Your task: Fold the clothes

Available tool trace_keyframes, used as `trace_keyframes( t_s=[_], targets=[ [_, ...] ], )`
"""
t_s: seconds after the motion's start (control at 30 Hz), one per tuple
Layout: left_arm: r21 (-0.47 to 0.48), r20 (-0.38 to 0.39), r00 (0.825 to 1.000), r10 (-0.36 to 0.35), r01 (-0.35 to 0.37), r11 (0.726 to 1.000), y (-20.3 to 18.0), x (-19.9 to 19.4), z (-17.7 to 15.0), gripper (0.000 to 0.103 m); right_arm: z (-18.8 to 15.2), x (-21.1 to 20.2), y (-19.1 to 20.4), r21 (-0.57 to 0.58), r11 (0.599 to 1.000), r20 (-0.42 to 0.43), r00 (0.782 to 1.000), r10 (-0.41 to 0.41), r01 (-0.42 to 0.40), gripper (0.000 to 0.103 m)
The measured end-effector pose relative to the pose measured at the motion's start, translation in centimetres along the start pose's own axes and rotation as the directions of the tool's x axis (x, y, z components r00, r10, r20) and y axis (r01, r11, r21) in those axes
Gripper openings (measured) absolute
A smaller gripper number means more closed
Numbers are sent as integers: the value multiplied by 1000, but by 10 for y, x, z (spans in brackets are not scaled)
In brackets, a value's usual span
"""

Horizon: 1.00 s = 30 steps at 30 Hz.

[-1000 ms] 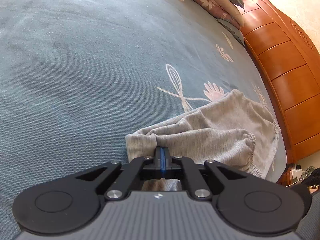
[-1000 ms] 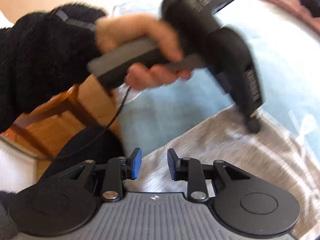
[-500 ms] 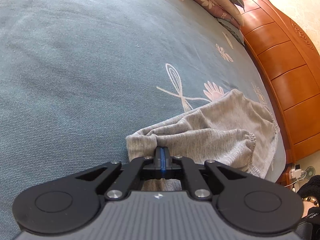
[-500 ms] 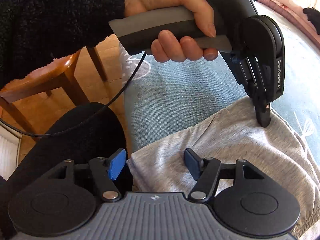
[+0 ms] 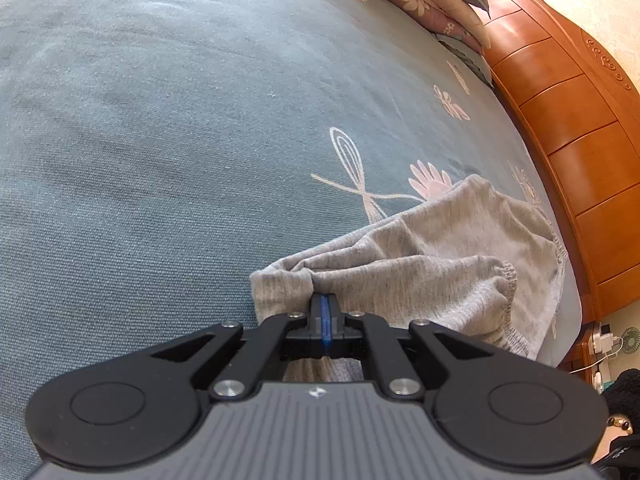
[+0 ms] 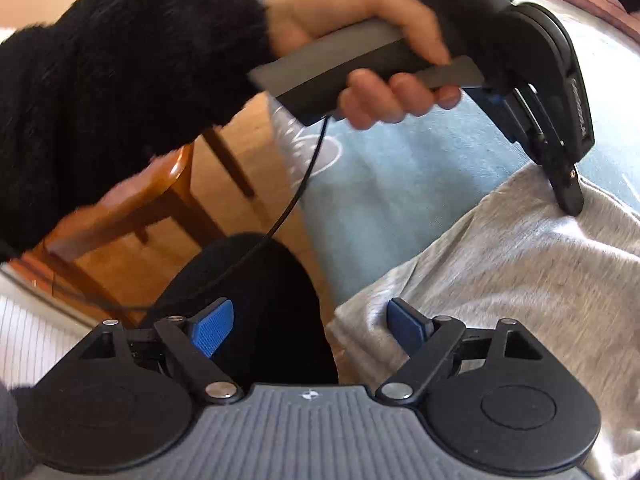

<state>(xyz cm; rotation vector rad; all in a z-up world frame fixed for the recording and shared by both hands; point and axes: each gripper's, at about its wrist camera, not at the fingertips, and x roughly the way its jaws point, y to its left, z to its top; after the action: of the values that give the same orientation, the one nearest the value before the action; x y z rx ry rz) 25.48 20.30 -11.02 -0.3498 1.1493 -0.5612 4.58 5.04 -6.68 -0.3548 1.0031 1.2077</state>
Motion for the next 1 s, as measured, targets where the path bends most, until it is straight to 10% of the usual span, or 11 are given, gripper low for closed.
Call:
trace_keyframes(
  t_s=[0.1,0.17,0.27,0.4,0.57,0.83,1.0],
  targets=[
    [62,30,999,38,-40,997,-19,-8,-3,7,-8,-38,-16,47,995,74,993,-89,86,80],
    [116,59,998,9,-16,993,-35,-13,-4,39,-13,-58,-36,107,974,117,970,-211,199,80],
    [152,59,998,4,-13,988,-52,-3,-2,45,-25,-59,-68,230,940,106,953,-282,253,80],
    [119,45,998,40,-45,992,-51,14,3,44,-52,-54,-86,365,905,-22,974,-225,217,81],
    [92,26,999,47,-49,995,-54,11,8,44,-77,-79,-55,267,937,-90,974,-208,225,81],
    [119,-1,1000,1,-1,993,-77,10,4,46,-23,-55,-75,216,961,147,968,-206,172,81],
    [63,3,1000,12,-13,998,-72,31,7,47,-39,-26,-77,249,962,83,987,-134,110,87]
  ],
)
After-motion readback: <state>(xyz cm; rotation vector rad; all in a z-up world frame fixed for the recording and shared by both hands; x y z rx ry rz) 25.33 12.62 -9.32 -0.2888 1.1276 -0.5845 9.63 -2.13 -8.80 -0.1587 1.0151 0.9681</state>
